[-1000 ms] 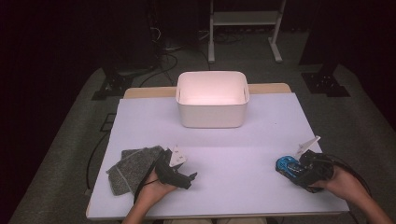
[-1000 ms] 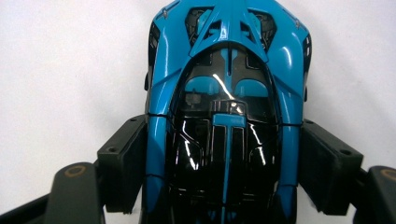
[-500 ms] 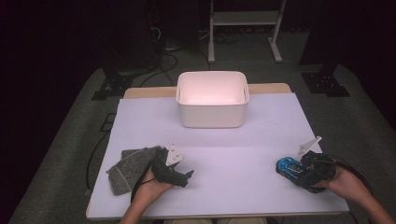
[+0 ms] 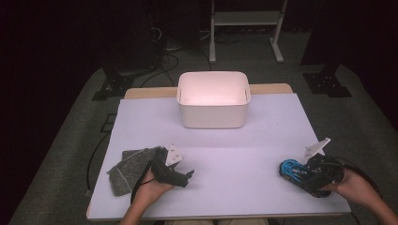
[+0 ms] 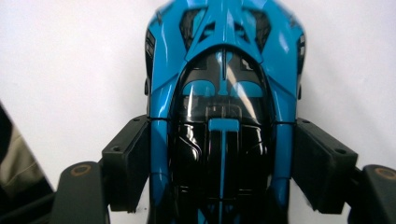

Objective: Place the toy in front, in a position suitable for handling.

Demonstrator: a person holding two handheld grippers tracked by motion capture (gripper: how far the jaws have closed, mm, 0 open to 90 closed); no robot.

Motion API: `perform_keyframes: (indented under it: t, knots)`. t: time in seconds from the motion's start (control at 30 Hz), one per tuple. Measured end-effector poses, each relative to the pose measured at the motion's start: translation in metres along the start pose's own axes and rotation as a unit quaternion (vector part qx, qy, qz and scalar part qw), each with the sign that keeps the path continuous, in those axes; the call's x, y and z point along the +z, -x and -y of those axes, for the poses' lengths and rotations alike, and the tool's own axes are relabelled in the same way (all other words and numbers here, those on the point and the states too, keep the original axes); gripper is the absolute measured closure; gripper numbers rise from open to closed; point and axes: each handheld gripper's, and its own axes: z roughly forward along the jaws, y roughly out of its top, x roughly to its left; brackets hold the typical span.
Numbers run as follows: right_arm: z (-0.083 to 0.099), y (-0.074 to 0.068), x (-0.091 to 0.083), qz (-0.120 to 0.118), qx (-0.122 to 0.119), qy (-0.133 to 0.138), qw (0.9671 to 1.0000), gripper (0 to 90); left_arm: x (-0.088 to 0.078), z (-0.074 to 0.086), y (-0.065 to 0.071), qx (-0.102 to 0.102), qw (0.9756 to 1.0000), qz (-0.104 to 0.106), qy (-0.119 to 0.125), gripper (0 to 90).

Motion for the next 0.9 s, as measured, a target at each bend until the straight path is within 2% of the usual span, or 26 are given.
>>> perform_keyframes:
  t: [0.23, 0.27, 0.33, 0.37, 0.4, 0.43, 0.5, 0.53, 0.6, 0.67, 0.73, 0.77, 0.8, 0.83, 0.87, 0.9]
  knots:
    - [-0.022, -0.01, -0.01, 0.0, -0.029, 0.001, 0.9996, 27.0, -0.003, 0.001, -0.003, -0.002, 1.0, -0.003, 0.001, 2.7]
    - [-0.032, -0.015, -0.014, -0.004, -0.043, 0.003, 0.9991, 27.0, -0.004, 0.0, -0.004, -0.007, 1.0, -0.001, 0.005, 2.7]
    - [-0.036, -0.018, -0.016, -0.005, -0.047, 0.003, 0.9989, 27.0, -0.005, 0.0, -0.005, -0.007, 1.0, -0.002, 0.005, 2.7]
    - [-0.05, -0.025, -0.023, -0.011, -0.071, 0.01, 0.9974, 27.0, -0.006, 0.0, -0.005, -0.008, 0.9999, -0.002, 0.009, 2.7]
    - [-0.05, -0.025, -0.023, -0.011, -0.071, 0.01, 0.9974, 27.0, -0.007, -0.001, -0.006, -0.008, 0.9999, -0.002, 0.009, 2.7]
    - [-0.057, -0.03, -0.026, -0.012, -0.08, 0.015, 0.9966, 27.0, -0.009, -0.001, -0.006, -0.009, 0.9999, -0.003, 0.01, 2.7]
    - [-0.073, -0.039, -0.034, -0.018, -0.102, 0.026, 0.9943, 27.0, -0.012, -0.002, -0.008, -0.014, 0.9997, -0.005, 0.017, 2.7]
    - [-0.089, -0.049, -0.041, -0.024, -0.126, 0.035, 0.9911, 27.0, -0.014, -0.002, -0.01, -0.017, 0.9997, -0.005, 0.019, 2.9]
    - [-0.095, -0.054, -0.042, -0.028, -0.134, 0.036, 0.99, 27.0, -0.018, -0.003, -0.012, -0.018, 0.9995, -0.004, 0.023, 4.0]
    - [-0.114, -0.067, -0.044, -0.036, -0.161, 0.039, 0.9856, 27.0, -0.022, -0.003, -0.015, -0.021, 0.9994, -0.006, 0.026, 4.1]
    - [-0.13, -0.079, -0.042, -0.042, -0.185, 0.037, 0.9811, 27.0, -0.025, -0.003, -0.018, -0.025, 0.9993, -0.006, 0.029, 4.1]
    - [-0.145, -0.091, -0.036, -0.052, -0.204, 0.033, 0.977, 26.9, -0.026, -0.002, -0.019, -0.027, 0.9991, -0.007, 0.031, 4.2]
    - [-0.15, -0.095, -0.034, -0.054, -0.211, 0.03, 0.9754, 27.0, -0.029, -0.002, -0.022, -0.029, 0.9991, -0.006, 0.028, 4.1]
    - [-0.15, -0.095, -0.034, -0.054, -0.211, 0.03, 0.9754, 27.0, -0.029, -0.002, -0.022, -0.029, 0.9991, -0.006, 0.028, 4.1]
    - [-0.165, -0.106, -0.023, -0.063, -0.233, 0.021, 0.9703, 26.9, -0.031, -0.002, -0.025, -0.032, 0.999, -0.007, 0.03, 4.1]
    - [-0.165, -0.106, -0.023, -0.063, -0.233, 0.021, 0.9703, 26.9, -0.033, -0.001, -0.027, -0.035, 0.9989, -0.007, 0.031, 4.1]
